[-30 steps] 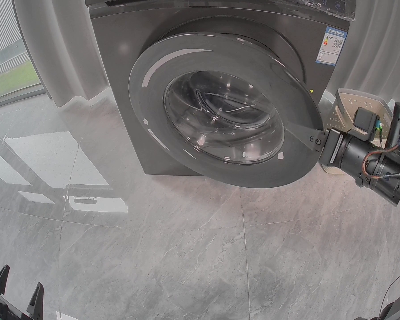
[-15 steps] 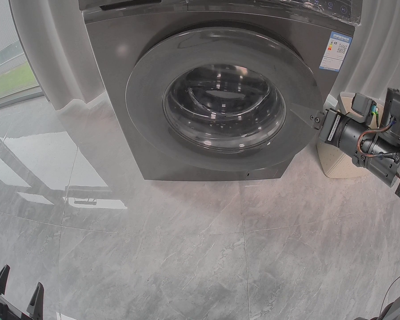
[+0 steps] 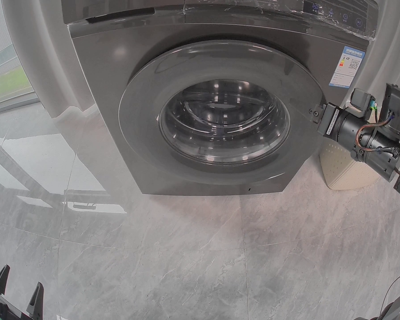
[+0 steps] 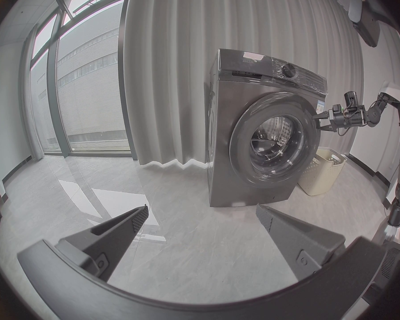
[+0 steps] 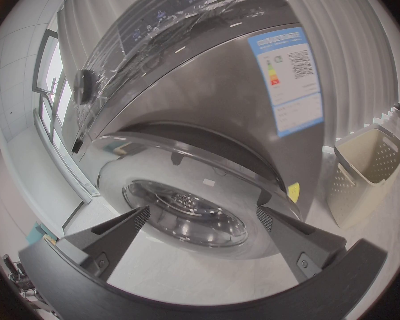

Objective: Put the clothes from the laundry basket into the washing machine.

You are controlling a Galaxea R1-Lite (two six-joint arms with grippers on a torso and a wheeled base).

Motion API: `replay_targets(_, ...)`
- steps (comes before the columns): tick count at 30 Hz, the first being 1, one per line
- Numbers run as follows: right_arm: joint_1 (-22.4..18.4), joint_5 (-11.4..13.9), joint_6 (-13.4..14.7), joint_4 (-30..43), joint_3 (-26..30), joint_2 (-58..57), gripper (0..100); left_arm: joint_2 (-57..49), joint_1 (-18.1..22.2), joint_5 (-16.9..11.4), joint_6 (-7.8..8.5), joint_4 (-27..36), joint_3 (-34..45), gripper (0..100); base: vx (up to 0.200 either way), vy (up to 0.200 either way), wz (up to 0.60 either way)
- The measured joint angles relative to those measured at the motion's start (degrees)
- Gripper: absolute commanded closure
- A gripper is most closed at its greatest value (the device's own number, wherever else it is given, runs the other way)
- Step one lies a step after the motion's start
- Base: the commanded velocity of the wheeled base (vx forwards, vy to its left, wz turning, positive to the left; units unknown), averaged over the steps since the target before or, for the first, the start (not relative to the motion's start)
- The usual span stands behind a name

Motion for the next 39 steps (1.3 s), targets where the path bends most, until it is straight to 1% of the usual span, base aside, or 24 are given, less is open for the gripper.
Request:
replay_targets(6,0.0,-2.6,0.0,0.8,-1.5,0.6,0,0.0,0.0,0.0,-0.11,0.0,0.0,0,0.000,0.000,0.00)
replay_targets(12,0.2,-3.5,-0.1,0.4,-2.0,1.2,0,0.0,0.0,0.1,-0.27,0.0,0.0,0,0.000,0.000,0.00)
replay_targets(21,0.2,-3.5,-0.2,-0.4,-2.2,1.4,0,0.1,0.0,0.1,-0.18,0.0,0.0,0,0.000,0.000,0.00)
replay_targets(23,0.5,-3.4,-0.4,-1.2,-1.0,1.3,0,0.1,0.0,0.1,-0.18,0.0,0.0,0,0.000,0.000,0.00)
replay_targets(26,1.6,-3.0,-0.9,-1.1,2.3,0.6,0,0.1,0.0,0.1,-0.18,0.0,0.0,0,0.000,0.000,0.00)
replay_targets(28,3.1,-2.2,-1.4,-1.0,5.5,-0.4,0,0.1,0.0,0.1,-0.20,0.0,0.0,0,0.000,0.000,0.00)
replay_targets(34,6.4,0.5,-4.8,-0.8,20.0,-7.4,0,0.1,-0.1,0.1,-0.27,0.0,0.0,0,0.000,0.000,0.00)
replay_targets(37,6.3,1.2,-6.5,-0.6,26.2,-13.8,0,0.1,0.0,0.1,-0.29,0.0,0.0,0,0.000,0.000,0.00)
replay_targets(39,5.3,1.6,-7.7,-0.5,29.6,-18.5,0,0.1,0.0,0.1,-0.29,0.0,0.0,0,0.000,0.000,0.00)
